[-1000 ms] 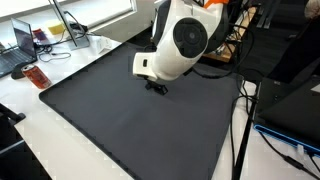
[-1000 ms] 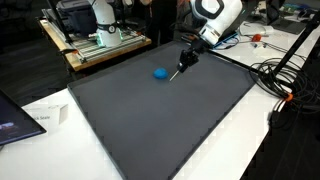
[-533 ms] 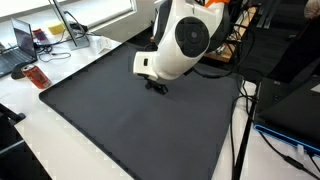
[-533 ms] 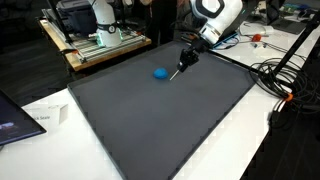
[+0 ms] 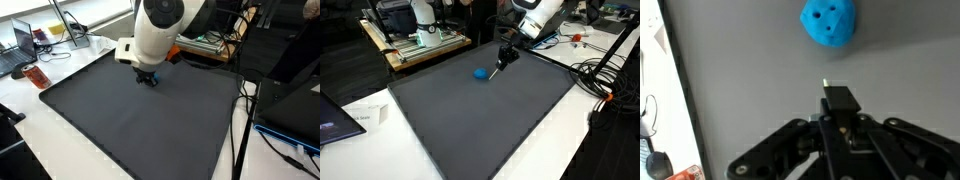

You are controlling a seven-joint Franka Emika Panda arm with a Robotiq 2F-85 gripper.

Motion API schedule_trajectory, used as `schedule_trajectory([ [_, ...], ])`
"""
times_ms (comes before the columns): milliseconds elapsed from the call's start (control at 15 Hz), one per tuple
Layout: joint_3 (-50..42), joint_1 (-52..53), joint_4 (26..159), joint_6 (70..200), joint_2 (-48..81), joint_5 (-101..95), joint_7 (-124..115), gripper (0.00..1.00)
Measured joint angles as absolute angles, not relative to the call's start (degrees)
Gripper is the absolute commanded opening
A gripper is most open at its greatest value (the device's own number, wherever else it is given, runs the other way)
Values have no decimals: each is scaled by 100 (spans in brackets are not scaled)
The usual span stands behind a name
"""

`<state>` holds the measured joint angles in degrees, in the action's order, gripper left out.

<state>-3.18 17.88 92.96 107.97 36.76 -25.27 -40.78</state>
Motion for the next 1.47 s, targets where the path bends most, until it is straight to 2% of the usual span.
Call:
schedule_trajectory([
  [933, -265, 881, 10309, 12063, 2875, -1194, -2684, 3],
  [1467, -265, 838, 11650, 13529, 2070, -964, -2626, 3],
])
